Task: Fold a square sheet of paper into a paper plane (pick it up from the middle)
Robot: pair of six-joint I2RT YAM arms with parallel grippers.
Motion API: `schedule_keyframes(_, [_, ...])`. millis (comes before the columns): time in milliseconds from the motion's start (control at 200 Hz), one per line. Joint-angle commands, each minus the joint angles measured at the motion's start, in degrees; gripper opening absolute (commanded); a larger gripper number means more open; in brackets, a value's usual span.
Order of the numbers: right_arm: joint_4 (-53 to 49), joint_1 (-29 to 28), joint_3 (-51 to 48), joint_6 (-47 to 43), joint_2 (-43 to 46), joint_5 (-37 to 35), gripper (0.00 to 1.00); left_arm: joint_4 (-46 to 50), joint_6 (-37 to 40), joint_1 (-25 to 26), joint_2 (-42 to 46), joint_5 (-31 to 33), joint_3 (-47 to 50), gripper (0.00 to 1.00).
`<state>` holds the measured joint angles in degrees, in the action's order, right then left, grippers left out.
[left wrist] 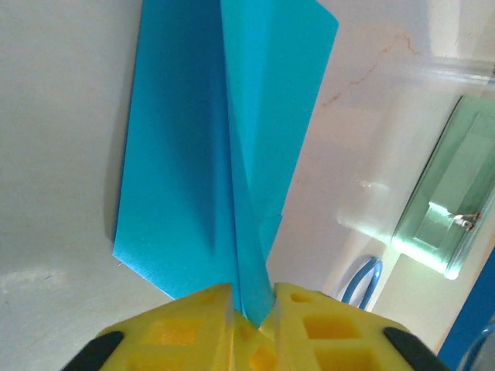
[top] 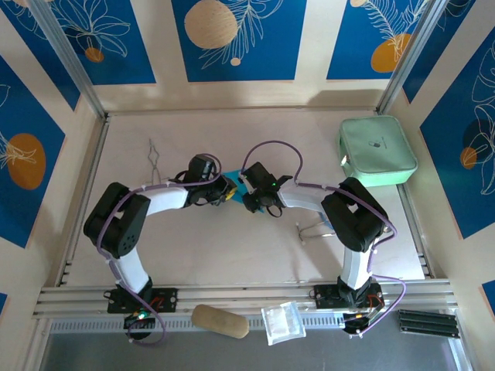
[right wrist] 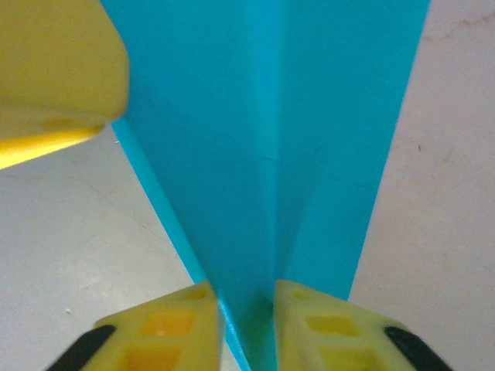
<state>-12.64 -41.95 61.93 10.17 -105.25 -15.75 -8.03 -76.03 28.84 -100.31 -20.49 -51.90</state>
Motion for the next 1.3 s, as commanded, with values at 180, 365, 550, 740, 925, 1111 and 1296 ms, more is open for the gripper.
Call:
schedule_keyframes(180, [-1.09, 0.16, 2.16, -1.3, -0.2, -0.21, 0.13, 0.07, 0.37, -2.23, 5.89, 3.79, 4.58, 0.33])
schedule_keyframes(365, [-0.64, 1.09, 2.05, -1.29, -0.11, 4.96, 0.11, -4.0, 0.19, -1.89, 5.25, 2.48, 7.06, 0.32])
schedule_keyframes(550, [0.16, 1.92, 1.44, -1.65, -0.27, 10.16, 0.1, -8.96, -0.62, -0.93, 1.44, -0.42, 6.19, 0.25])
schedule_keyframes(740, [0.49, 2.47, 1.09, -2.32, -0.13, 13.37, 0.1, -3.4, 2.5, -0.63, -1.13, 0.26, 3.56, 0.19])
schedule_keyframes(925, [0.95, 2.78, 0.64, -4.91, -0.35, 15.37, 0.1, -4.1, 3.43, -0.65, -4.44, -1.13, 1.45, 0.2])
schedule_keyframes(1111, [0.0, 2.66, 1.31, -5.35, -0.48, 11.78, 0.11, -2.97, 3.17, -0.48, -6.88, -0.71, 0.05, 0.2])
schedule_keyframes(1296, [-0.1, 1.36, 1.33, -3.77, -0.79, 4.95, 0.17, -1.33, 2.92, -0.28, -7.61, -0.02, 0.26, 0.2])
